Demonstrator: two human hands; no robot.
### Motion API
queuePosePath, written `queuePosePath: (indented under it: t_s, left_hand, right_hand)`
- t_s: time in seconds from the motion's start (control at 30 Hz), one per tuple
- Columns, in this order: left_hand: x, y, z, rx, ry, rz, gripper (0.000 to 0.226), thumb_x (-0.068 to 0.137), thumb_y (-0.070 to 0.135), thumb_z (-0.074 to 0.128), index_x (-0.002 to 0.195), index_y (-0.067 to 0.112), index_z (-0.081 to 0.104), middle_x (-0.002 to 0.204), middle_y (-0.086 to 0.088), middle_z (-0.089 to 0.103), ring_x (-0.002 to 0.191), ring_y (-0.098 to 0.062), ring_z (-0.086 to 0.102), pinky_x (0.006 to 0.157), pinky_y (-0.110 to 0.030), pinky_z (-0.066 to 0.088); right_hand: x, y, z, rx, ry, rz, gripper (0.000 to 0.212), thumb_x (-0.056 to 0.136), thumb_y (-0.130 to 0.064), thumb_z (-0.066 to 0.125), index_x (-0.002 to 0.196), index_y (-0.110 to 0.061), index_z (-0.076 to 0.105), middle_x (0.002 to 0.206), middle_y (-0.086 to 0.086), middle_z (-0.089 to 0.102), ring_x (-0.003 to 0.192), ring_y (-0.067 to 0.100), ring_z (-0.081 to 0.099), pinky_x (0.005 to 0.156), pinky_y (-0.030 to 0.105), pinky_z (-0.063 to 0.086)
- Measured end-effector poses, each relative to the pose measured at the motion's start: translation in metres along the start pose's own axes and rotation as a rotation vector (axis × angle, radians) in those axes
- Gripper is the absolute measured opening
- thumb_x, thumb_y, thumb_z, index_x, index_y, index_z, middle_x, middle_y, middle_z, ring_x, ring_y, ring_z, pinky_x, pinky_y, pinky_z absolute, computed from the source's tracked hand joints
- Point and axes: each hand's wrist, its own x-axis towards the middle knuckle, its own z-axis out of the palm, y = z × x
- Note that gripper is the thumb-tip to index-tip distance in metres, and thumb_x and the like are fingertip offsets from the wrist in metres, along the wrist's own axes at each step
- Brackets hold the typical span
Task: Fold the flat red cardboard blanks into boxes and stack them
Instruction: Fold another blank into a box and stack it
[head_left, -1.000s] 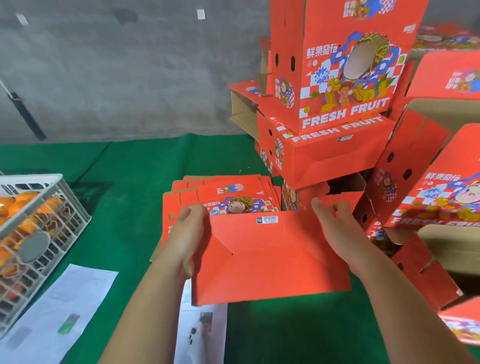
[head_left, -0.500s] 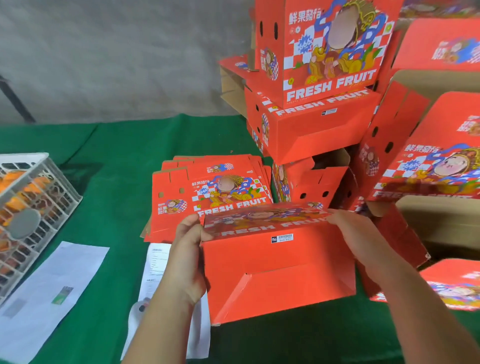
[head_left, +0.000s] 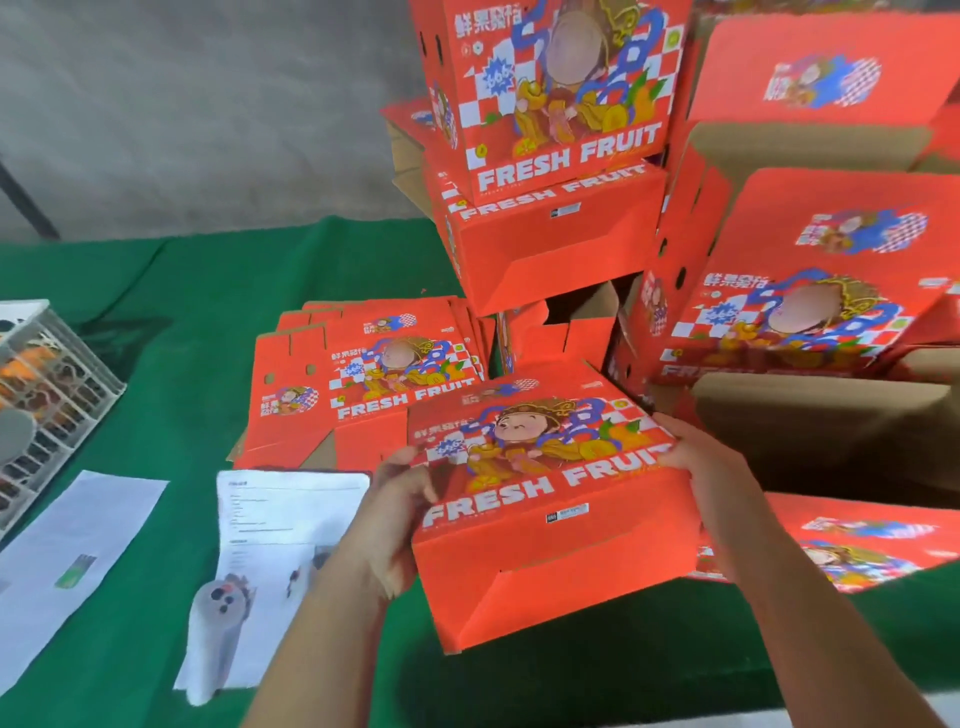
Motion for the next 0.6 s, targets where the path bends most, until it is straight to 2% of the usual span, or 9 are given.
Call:
queuePosePath:
  t_s: [0.07, 0.13, 0.2, 0.23, 0.3, 0.4, 0.47, 0.53, 0.6]
  left_hand:
    - [0.003, -0.018, 0.005, -0.016, 0.038, 0.057, 0.045, 0.065, -0.002, 0.058, 0.104, 0.017, 0.047, 0.080, -0.014, 0.071, 0.062, -0.024, 0.068, 0.061, -0.037, 0.059]
    - [0.008, -0.037, 0.002, -0.018, 0.081, 0.121, 0.035, 0.083, 0.003, 0.070, 0.102, 0.017, 0.045, 0.064, -0.003, 0.067, 0.054, -0.018, 0.067, 0.058, -0.037, 0.060]
    - [0.008, -0.053, -0.004, 0.012, 0.104, 0.190, 0.038, 0.093, 0.019, 0.077, 0.121, 0.016, 0.051, 0.091, -0.011, 0.079, 0.082, -0.032, 0.078, 0.076, -0.055, 0.064]
    - [0.007, -0.060, -0.007, 0.066, 0.089, 0.231, 0.042, 0.092, 0.024, 0.079, 0.126, 0.020, 0.056, 0.108, -0.015, 0.078, 0.096, -0.038, 0.077, 0.083, -0.061, 0.061]
    - [0.006, -0.077, -0.012, 0.223, 0.046, 0.332, 0.042, 0.092, 0.025, 0.079, 0.130, 0.030, 0.063, 0.125, -0.016, 0.074, 0.106, -0.042, 0.074, 0.085, -0.063, 0.060]
    - [0.002, -0.099, -0.020, 0.369, 0.019, 0.421, 0.055, 0.096, 0.015, 0.074, 0.144, 0.031, 0.052, 0.131, -0.013, 0.070, 0.111, -0.041, 0.072, 0.082, -0.062, 0.061]
    - [0.000, -0.107, -0.024, 0.396, 0.026, 0.451, 0.058, 0.097, 0.013, 0.073, 0.146, 0.032, 0.049, 0.132, -0.012, 0.069, 0.111, -0.040, 0.072, 0.079, -0.059, 0.062]
    - [-0.002, -0.111, -0.026, 0.419, 0.031, 0.479, 0.058, 0.098, 0.014, 0.073, 0.146, 0.034, 0.048, 0.131, -0.010, 0.070, 0.110, -0.038, 0.074, 0.076, -0.055, 0.064]
    - [-0.001, -0.114, -0.025, 0.440, 0.007, 0.501, 0.057, 0.098, 0.015, 0.073, 0.146, 0.032, 0.048, 0.131, -0.009, 0.070, 0.111, -0.036, 0.073, 0.076, -0.052, 0.064]
  right_hand:
    - [-0.001, 0.005, -0.013, -0.004, -0.023, -0.030, 0.046, 0.090, 0.010, 0.052, 0.111, -0.027, 0.069, 0.094, 0.004, 0.069, 0.062, 0.006, 0.067, 0.050, 0.016, 0.049]
    - [-0.005, 0.011, -0.020, 0.028, -0.025, -0.059, 0.044, 0.080, 0.000, 0.057, 0.108, -0.029, 0.075, 0.102, 0.009, 0.076, 0.074, 0.016, 0.072, 0.058, 0.024, 0.054]
    - [-0.014, 0.024, -0.027, -0.056, -0.023, -0.127, 0.043, 0.073, -0.017, 0.055, 0.103, -0.039, 0.075, 0.097, -0.003, 0.079, 0.079, 0.012, 0.075, 0.058, 0.024, 0.055]
    - [-0.017, 0.033, -0.029, -0.132, -0.025, -0.152, 0.038, 0.077, -0.022, 0.055, 0.103, -0.043, 0.073, 0.097, -0.009, 0.078, 0.082, 0.010, 0.075, 0.061, 0.026, 0.057]
    - [-0.016, 0.058, -0.028, -0.244, -0.038, -0.161, 0.028, 0.094, -0.021, 0.056, 0.109, -0.043, 0.067, 0.105, -0.010, 0.076, 0.093, 0.012, 0.074, 0.079, 0.041, 0.061]
    - [-0.015, 0.093, -0.025, -0.333, -0.062, -0.025, 0.050, 0.100, -0.020, 0.059, 0.148, -0.029, 0.047, 0.133, -0.004, 0.065, 0.113, 0.019, 0.067, 0.098, 0.050, 0.056]
    - [-0.020, 0.107, -0.024, -0.339, -0.098, 0.012, 0.062, 0.100, -0.023, 0.061, 0.157, -0.029, 0.035, 0.132, -0.014, 0.060, 0.115, 0.016, 0.067, 0.096, 0.047, 0.058]
    - [-0.022, 0.113, -0.025, -0.311, -0.134, -0.010, 0.054, 0.100, -0.022, 0.063, 0.149, -0.036, 0.043, 0.118, -0.021, 0.065, 0.103, 0.011, 0.071, 0.088, 0.040, 0.063]
    - [-0.020, 0.115, -0.026, -0.345, -0.146, -0.042, 0.029, 0.101, -0.026, 0.063, 0.128, -0.037, 0.056, 0.112, -0.017, 0.070, 0.097, 0.007, 0.073, 0.081, 0.036, 0.065]
